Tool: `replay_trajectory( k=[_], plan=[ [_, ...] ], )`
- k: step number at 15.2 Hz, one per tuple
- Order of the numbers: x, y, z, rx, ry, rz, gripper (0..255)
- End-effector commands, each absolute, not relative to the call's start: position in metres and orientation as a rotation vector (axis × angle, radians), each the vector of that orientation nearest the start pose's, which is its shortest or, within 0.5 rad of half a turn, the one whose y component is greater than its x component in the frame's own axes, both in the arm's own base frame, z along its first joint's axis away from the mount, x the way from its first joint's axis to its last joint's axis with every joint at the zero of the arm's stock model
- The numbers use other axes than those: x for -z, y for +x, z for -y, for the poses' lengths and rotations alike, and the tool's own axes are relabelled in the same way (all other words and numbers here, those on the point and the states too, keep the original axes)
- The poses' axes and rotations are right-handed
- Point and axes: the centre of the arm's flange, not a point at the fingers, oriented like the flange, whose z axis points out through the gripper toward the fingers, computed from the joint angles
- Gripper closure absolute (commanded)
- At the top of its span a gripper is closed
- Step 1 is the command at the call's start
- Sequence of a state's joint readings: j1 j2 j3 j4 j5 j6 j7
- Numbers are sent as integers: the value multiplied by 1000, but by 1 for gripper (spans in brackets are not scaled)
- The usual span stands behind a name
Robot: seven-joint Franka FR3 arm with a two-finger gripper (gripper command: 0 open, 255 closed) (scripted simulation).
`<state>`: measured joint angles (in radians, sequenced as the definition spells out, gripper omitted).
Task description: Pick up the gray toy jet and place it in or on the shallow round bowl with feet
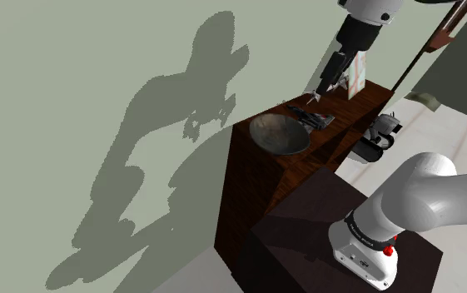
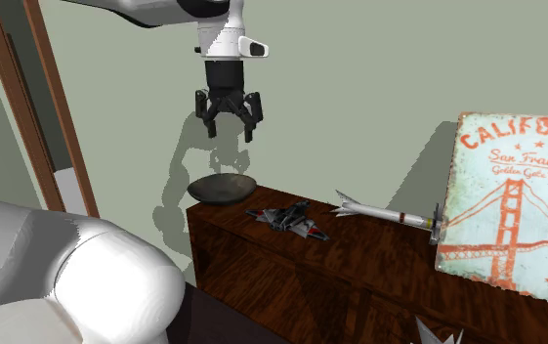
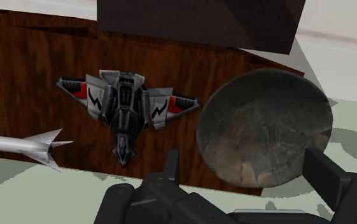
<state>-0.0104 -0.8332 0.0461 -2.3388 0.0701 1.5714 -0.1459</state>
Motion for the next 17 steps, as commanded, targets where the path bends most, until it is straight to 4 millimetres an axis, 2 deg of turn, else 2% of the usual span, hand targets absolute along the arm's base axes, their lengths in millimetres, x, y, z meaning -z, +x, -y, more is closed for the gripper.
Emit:
replay_trajectory(
  k=[1,14,17],
  plan=[
    [-613,294,-23,105,-3097,264,0],
    [-495,313,87,-56,-3147,338,0],
    [-479,313,88,-56,-3147,338,0]
  ],
)
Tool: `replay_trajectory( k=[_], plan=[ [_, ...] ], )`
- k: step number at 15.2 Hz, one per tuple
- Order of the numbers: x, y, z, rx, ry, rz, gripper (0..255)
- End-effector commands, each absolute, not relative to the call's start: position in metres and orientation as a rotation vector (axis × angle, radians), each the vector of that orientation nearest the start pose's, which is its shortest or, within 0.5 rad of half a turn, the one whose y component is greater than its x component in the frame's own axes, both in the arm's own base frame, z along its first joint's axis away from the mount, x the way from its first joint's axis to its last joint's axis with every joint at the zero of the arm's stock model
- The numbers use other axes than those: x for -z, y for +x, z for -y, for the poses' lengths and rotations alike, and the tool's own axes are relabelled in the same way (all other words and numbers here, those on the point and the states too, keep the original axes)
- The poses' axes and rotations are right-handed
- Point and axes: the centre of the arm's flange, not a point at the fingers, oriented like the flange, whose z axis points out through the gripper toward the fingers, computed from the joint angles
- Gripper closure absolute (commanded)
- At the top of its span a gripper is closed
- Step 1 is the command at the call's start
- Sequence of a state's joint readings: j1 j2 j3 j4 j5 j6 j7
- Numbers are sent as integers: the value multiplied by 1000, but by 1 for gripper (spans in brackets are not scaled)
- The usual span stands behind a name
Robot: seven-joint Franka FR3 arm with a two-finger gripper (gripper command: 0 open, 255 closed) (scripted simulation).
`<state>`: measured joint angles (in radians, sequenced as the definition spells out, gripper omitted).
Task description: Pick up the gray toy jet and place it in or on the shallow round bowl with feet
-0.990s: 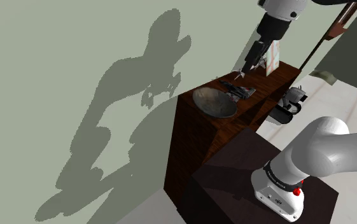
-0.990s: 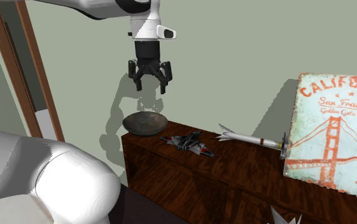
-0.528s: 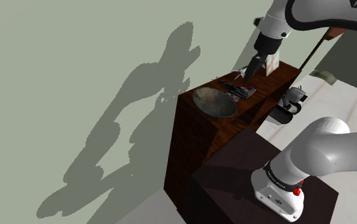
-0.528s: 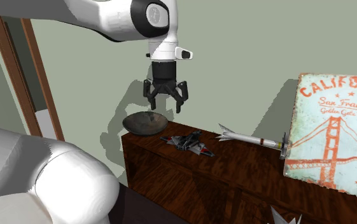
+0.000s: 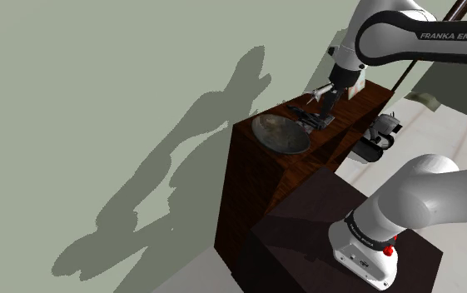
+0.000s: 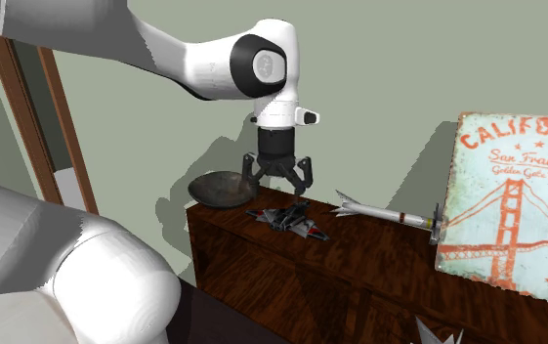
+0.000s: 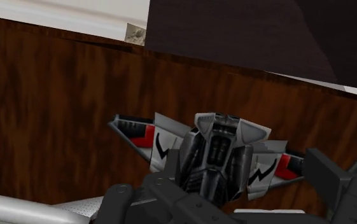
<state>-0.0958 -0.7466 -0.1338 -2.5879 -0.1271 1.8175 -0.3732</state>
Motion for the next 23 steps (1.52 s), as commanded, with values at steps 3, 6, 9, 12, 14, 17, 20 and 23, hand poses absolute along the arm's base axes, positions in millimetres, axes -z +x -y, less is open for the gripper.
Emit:
replay_trajectory(
  k=[3,6,9,12,14,17,20,23],
  plan=[
    [-463,312,88,-56,-3147,338,0],
    [-455,312,88,-56,-3147,338,0],
    [-455,312,88,-56,-3147,338,0],
    [-455,312,88,-56,-3147,338,0],
    [-455,312,88,-56,-3147,338,255],
    [-455,312,88,-56,-3147,338,255],
    [-455,312,88,-56,-3147,338,255],
    [-460,312,88,-56,-3147,338,255]
  ],
)
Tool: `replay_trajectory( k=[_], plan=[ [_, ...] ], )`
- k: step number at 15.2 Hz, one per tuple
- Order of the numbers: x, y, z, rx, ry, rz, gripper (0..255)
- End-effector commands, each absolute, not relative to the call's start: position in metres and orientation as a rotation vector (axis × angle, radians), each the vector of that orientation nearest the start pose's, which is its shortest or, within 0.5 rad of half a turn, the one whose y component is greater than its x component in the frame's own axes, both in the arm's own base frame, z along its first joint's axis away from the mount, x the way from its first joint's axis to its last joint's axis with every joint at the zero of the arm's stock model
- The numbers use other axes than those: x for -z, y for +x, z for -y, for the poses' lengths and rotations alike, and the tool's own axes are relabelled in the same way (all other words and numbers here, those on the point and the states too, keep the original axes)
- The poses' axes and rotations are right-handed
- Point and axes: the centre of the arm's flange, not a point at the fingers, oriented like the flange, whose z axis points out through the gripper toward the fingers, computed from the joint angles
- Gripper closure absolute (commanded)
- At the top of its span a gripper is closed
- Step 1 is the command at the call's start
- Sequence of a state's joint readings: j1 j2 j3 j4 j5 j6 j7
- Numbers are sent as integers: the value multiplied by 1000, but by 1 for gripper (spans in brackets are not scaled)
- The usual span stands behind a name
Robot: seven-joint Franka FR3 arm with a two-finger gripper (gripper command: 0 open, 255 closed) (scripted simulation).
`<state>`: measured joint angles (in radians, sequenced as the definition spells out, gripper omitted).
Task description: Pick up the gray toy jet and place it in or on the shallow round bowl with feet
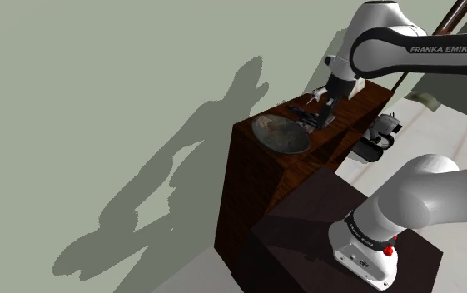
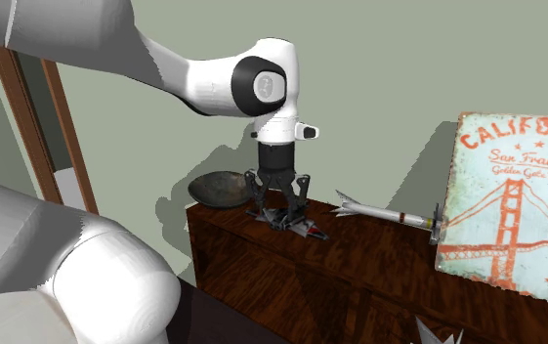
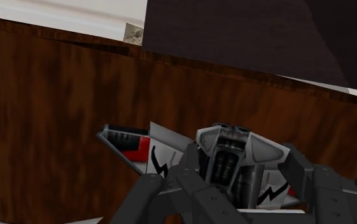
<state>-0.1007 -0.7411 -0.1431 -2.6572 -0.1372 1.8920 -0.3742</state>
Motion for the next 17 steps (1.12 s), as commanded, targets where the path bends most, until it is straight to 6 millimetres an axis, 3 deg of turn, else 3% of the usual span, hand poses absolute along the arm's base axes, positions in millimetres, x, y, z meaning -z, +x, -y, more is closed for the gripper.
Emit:
replay_trajectory(
  k=[1,14,15,16,17],
  plan=[
    [-465,312,88,-56,-3147,338,255],
    [-534,312,88,-56,-3147,338,255],
    [-528,312,89,-55,-3147,338,255],
    [-528,312,89,-55,-3147,338,0],
    [-520,302,92,-56,-3146,346,0]
  ],
)
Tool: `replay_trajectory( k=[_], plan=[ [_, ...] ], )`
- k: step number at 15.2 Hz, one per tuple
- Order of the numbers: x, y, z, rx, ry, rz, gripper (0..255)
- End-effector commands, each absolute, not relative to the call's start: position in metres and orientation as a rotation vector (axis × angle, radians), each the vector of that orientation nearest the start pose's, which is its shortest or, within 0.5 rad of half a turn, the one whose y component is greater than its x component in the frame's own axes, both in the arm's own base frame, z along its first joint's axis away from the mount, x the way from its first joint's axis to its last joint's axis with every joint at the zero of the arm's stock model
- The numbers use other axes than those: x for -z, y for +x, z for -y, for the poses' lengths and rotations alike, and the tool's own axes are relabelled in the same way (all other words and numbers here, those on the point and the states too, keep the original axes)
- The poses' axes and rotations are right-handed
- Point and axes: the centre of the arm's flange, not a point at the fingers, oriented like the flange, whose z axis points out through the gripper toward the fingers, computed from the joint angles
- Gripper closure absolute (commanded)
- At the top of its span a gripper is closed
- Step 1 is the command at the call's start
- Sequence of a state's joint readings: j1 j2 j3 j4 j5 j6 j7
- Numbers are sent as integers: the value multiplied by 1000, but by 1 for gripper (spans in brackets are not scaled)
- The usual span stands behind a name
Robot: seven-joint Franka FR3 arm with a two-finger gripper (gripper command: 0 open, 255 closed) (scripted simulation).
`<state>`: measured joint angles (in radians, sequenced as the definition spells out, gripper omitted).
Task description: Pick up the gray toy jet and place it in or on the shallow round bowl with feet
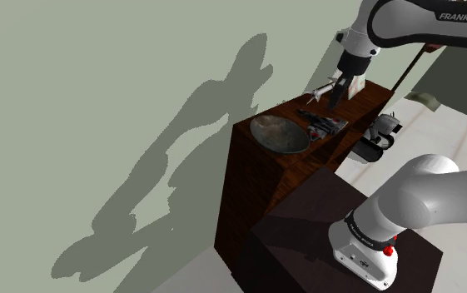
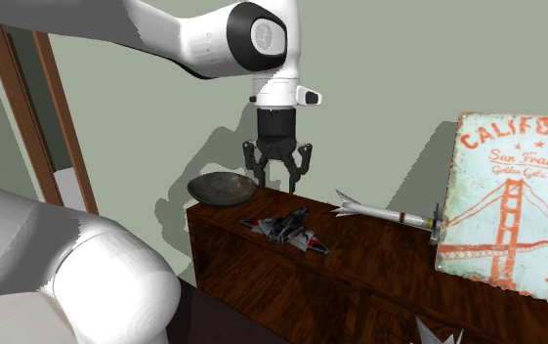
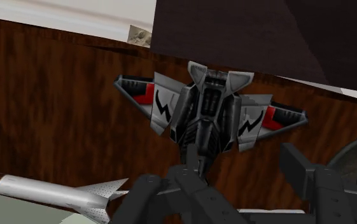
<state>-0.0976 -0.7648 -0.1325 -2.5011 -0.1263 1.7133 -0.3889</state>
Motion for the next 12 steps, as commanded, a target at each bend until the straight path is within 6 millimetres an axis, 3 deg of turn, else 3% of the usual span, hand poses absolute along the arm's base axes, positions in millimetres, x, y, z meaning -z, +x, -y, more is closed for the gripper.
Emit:
replay_trajectory(
  k=[1,3,12],
  plan=[
    [-512,292,96,-56,-3145,354,0],
    [-496,272,104,-57,-3143,370,0],
    [-455,269,106,-57,-3142,372,0]
  ],
)
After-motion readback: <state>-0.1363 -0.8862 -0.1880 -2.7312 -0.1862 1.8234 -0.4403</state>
